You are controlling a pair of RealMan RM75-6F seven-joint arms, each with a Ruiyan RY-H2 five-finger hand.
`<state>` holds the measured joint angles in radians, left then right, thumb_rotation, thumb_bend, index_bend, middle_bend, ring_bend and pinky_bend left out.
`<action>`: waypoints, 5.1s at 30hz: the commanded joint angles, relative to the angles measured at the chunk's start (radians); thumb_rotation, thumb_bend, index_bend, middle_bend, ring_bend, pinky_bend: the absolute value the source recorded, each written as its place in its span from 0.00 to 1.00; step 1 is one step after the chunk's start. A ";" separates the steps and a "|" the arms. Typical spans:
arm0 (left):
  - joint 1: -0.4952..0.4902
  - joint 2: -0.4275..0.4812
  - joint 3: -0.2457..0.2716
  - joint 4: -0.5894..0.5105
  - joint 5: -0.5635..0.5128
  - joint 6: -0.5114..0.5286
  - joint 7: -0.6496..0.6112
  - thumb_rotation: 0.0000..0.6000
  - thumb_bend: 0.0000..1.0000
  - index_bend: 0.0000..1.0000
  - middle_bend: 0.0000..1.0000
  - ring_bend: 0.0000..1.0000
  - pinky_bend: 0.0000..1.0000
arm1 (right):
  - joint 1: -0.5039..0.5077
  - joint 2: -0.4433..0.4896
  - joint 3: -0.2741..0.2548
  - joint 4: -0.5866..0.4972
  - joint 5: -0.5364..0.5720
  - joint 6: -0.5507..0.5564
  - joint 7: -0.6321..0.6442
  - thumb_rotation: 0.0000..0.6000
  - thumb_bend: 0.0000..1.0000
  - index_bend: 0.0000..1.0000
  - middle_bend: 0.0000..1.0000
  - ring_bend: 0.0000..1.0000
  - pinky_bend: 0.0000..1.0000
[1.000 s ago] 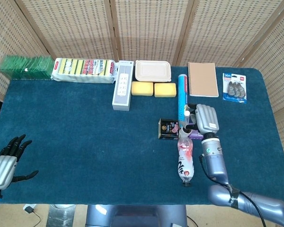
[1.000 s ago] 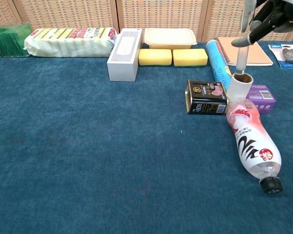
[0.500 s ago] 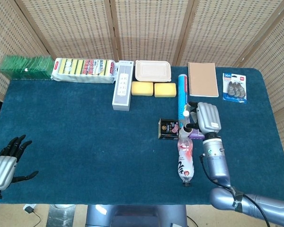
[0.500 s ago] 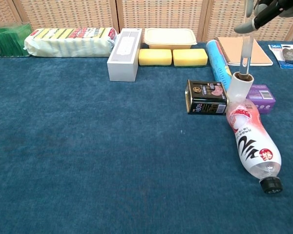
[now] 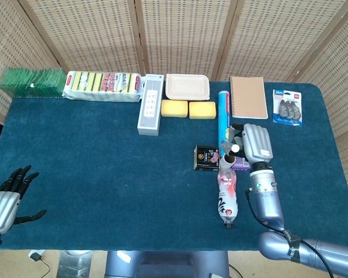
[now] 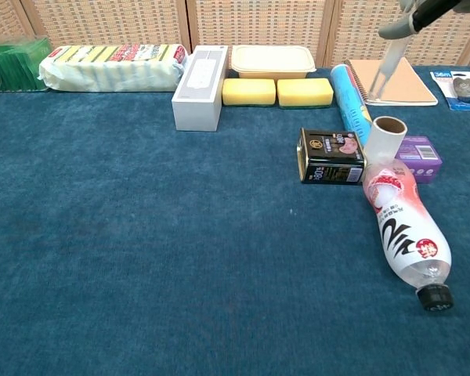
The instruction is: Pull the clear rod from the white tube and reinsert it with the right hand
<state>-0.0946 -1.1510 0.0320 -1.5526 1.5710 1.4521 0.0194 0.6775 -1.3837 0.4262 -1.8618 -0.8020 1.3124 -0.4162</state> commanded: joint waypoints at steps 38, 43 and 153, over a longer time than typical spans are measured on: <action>0.009 0.009 0.014 0.000 0.037 0.023 -0.019 0.74 0.11 0.11 0.05 0.02 0.22 | -0.075 0.365 0.019 -0.309 0.216 -0.136 0.124 1.00 0.43 0.80 1.00 1.00 1.00; 0.010 0.009 0.016 -0.001 0.041 0.026 -0.017 0.74 0.11 0.11 0.05 0.02 0.22 | -0.055 0.364 0.009 -0.284 0.241 -0.113 0.103 1.00 0.43 0.80 1.00 1.00 1.00; -0.003 0.005 0.009 0.000 0.014 -0.013 -0.005 0.74 0.11 0.11 0.05 0.02 0.23 | 0.085 0.000 0.028 -0.131 0.097 0.089 -0.153 1.00 0.43 0.80 1.00 1.00 1.00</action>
<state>-0.0975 -1.1452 0.0407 -1.5520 1.5851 1.4399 0.0132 0.7646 -1.3895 0.4520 -1.9916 -0.7082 1.4040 -0.5715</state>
